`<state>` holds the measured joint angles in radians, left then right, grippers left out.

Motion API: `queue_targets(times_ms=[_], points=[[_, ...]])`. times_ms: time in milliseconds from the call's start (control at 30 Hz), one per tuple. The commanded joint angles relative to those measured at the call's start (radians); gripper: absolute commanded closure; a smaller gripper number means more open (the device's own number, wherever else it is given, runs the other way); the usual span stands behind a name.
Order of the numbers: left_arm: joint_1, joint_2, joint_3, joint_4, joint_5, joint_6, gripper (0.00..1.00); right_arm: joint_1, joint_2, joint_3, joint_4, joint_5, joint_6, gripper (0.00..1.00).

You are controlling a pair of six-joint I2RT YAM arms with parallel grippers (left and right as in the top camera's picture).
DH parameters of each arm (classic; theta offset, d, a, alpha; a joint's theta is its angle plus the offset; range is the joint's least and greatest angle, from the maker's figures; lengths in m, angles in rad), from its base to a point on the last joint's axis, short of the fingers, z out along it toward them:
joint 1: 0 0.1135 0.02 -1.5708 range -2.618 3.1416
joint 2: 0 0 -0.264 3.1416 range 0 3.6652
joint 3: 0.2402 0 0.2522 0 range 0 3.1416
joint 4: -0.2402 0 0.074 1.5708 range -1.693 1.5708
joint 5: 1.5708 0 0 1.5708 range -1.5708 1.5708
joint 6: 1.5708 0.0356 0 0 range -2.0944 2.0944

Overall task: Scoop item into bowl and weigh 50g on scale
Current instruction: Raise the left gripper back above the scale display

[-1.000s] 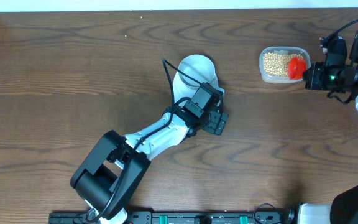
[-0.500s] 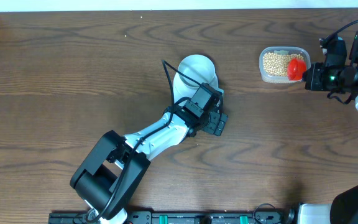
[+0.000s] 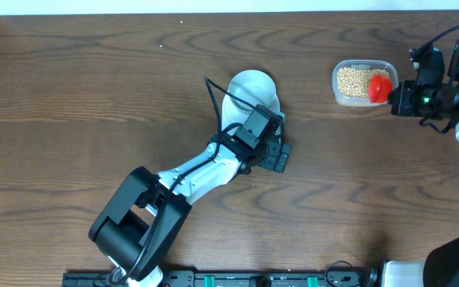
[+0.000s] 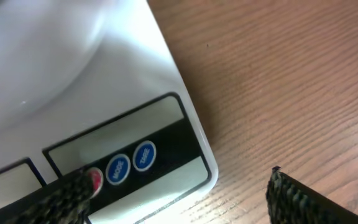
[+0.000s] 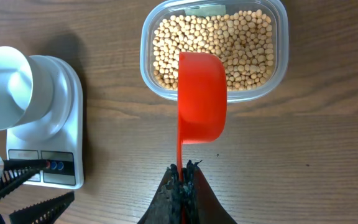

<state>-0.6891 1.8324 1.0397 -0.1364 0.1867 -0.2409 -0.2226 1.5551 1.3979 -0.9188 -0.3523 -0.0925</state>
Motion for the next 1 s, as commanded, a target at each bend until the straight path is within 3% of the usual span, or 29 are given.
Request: queue_targets(times_ms=[0,167,433,967], points=[[0.012,-0.006,0.004,0.008,0.014,-0.023,0.05,-0.005,0.001,0.012,0.003,-0.019,-0.018,0.99],[0.013,-0.161,0.020,0.041,-0.003,-0.021,0.02,-0.005,0.001,0.012,0.005,-0.021,-0.018,0.99],[0.047,-0.356,0.020,0.004,-0.178,-0.019,0.02,-0.005,0.001,0.012,0.010,-0.021,-0.018,0.99],[0.143,-0.377,0.020,-0.129,-0.180,-0.018,0.02,-0.005,0.001,0.012,0.010,-0.021,-0.018,0.99]])
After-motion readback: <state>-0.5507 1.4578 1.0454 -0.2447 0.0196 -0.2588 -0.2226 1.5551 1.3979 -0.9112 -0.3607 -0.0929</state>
